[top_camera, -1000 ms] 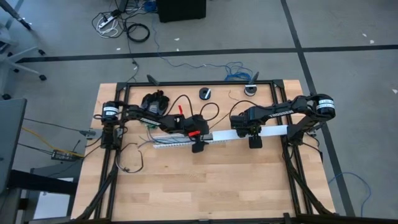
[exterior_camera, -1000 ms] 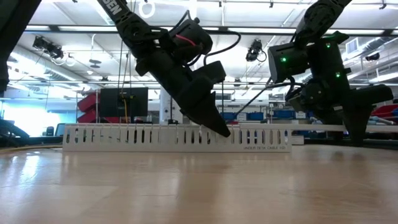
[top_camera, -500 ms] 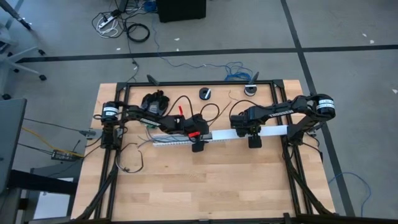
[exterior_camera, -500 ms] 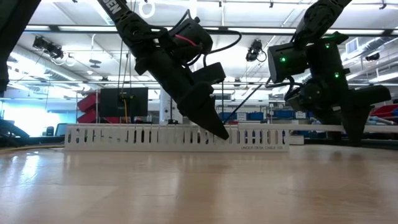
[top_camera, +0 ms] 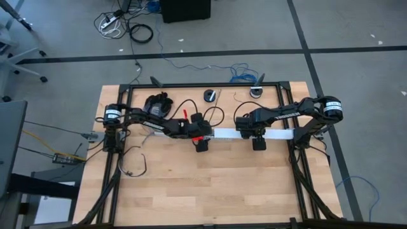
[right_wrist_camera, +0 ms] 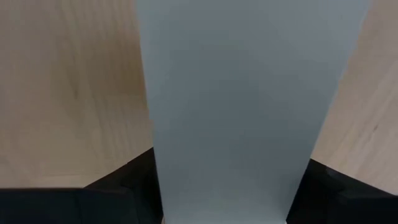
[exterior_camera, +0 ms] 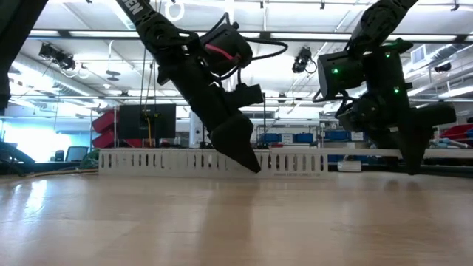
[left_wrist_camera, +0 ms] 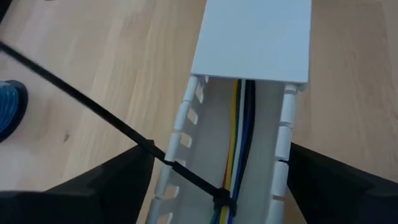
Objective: Ziptie cables
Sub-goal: Close the white cable duct
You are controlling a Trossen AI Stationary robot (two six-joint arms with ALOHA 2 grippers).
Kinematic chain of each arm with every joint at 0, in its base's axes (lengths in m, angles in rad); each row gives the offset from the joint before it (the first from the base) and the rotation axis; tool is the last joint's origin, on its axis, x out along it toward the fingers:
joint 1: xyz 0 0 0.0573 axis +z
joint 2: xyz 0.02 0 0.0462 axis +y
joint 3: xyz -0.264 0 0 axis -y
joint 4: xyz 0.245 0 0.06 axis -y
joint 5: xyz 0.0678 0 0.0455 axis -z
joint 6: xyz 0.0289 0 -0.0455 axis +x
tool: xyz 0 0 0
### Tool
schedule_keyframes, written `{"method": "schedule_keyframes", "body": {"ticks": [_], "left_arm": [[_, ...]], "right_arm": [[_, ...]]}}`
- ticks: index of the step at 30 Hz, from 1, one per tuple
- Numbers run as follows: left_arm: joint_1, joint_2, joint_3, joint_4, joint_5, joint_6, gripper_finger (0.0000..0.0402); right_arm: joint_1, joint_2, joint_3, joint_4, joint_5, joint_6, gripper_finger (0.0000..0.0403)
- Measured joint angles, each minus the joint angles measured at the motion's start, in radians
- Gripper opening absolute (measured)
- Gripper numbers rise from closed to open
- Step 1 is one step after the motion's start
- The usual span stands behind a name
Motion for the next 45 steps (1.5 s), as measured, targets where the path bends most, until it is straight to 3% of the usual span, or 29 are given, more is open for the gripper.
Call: {"method": "schedule_keyframes", "body": {"ticks": [10, 18, 34, 45], "left_arm": [[-0.011, 0.000, 0.000, -0.007, -0.093, 0.006, 0.0333], [-0.048, 0.001, -0.002, 0.012, -0.098, 0.106, 0.0333], [-0.053, 0.001, -0.002, 0.015, 0.163, 0.021, 0.0333], [-0.053, 0.001, -0.002, 0.018, 0.167, -0.001, 0.0305]], "right_arm": [[0.000, 0.000, 0.000, 0.002, 0.000, 0.000, 0.0241], [0.000, 0.000, 0.000, 0.006, -0.018, -0.005, 0.0241], [0.002, 0.000, -0.001, 0.008, -0.044, -0.007, 0.0239], [0.002, 0.000, -0.001, 0.014, -0.046, -0.007, 0.0238]]}}
